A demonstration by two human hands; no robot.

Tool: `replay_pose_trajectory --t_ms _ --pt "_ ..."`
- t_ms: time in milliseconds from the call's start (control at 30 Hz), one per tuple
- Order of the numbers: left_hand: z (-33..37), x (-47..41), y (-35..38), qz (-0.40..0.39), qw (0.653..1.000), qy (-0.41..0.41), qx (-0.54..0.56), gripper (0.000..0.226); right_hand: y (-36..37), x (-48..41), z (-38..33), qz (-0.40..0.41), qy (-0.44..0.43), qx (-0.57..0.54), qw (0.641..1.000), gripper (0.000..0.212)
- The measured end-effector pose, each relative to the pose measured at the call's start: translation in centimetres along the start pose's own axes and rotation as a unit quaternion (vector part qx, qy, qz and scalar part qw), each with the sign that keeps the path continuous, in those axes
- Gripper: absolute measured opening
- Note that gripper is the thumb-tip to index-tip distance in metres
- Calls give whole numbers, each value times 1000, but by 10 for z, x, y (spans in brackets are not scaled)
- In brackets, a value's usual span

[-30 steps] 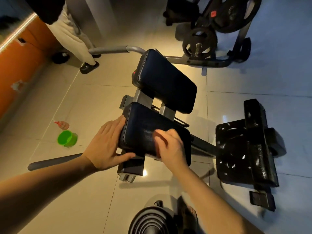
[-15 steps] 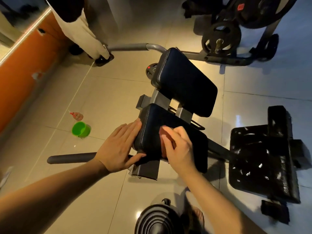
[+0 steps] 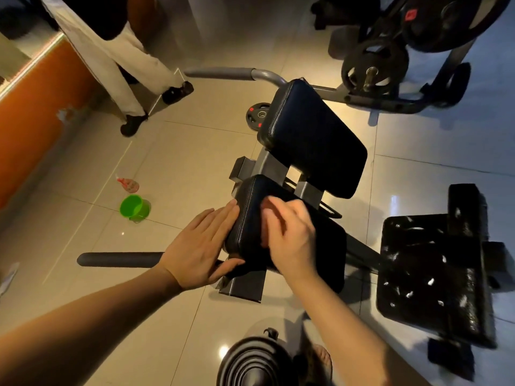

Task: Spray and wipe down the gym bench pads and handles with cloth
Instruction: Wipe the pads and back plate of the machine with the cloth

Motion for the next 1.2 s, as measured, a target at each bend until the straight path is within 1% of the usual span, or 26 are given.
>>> replay_pose_trajectory --t_ms 67,133,167,200,233,300,333,400,433,467,500,533,600,667,700,733,767,833,900,967,1000,1033,1100,1133,1167,1200 --pt "1 0 0 3 1000 2 -8 95 -21 -5 58 34 122 11 992 29" --pt "1 0 0 5 1000 3 -13 95 -39 -9 105 60 238 42 968 27" --pt "1 0 1 5 1000 2 -14 96 -43 -11 112 70 270 46 959 25" --pt "1 1 2 5 1000 0 -14 96 -42 -13 107 77 280 40 956 24" --pt "0 2 2 3 1000 -1 -14 96 -35 -17 90 76 267 32 960 24" --pt "0 1 2 -4 1000 1 -15 97 -14 -21 37 52 197 7 979 25" --pt "1 -1 2 -6 1000 2 -18 97 -3 -21 7 28 148 -6 989 26" --pt "1 0 1 -8 1000 1 -21 97 13 -13 -40 -14 13 -3 1000 27" --pt "1 0 1 -8 1000 0 -20 97 16 -8 -49 -28 -43 15 999 28" --pt "1 0 0 -8 1000 -2 -17 97 16 -7 -45 -29 -73 29 996 29" --pt "0 0 0 -9 1000 -3 -15 96 10 -10 -28 -23 -59 29 998 30" --pt "1 0 0 -7 1000 -3 -13 95 1 -13 -4 -12 -14 26 999 30" --pt "2 0 -1 5 1000 0 -11 94 -22 -17 58 18 112 36 993 29" --pt "2 0 -1 15 1000 2 -12 94 -41 -17 104 45 215 47 974 28" --pt "2 0 0 13 1000 1 -11 94 -44 -17 110 54 244 48 967 28" --pt "2 1 0 10 1000 0 -13 95 -41 -17 103 59 249 45 966 27" --pt "1 1 1 6 1000 -1 -17 95 -33 -17 85 55 228 41 971 27" --pt "2 -1 -1 1 1000 2 -24 95 -13 -12 32 29 149 20 988 28" --pt "3 -1 -2 0 1000 4 -29 94 1 1 -15 -20 32 5 999 29" --pt "2 -1 -1 -2 1000 2 -30 93 3 16 -24 -57 -81 28 995 30" --pt "2 0 -1 -2 1000 1 -27 93 -2 18 -8 -56 -98 33 993 29" --pt "2 0 -1 -2 1000 1 -25 93 -10 17 18 -49 -61 31 996 28" --pt "3 -1 -1 1 1000 1 -25 92 -34 12 81 -14 99 40 994 28" --pt "3 -1 -1 4 1000 1 -29 92 -44 12 107 4 184 50 982 28" --pt "3 -1 -1 5 1000 1 -31 92 -49 13 122 18 246 63 967 28" --pt "3 0 -1 4 999 2 -32 93 -50 14 125 32 274 65 959 27"
Point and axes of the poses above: each hand's wrist, its own x-axis away from the middle knuckle, its own y-axis out of the palm, z = x × y, the point moved 6 cm from there along -x, towards the middle knuckle, and after that the axes turned 13 degrees about y, right-handed, at the moved point
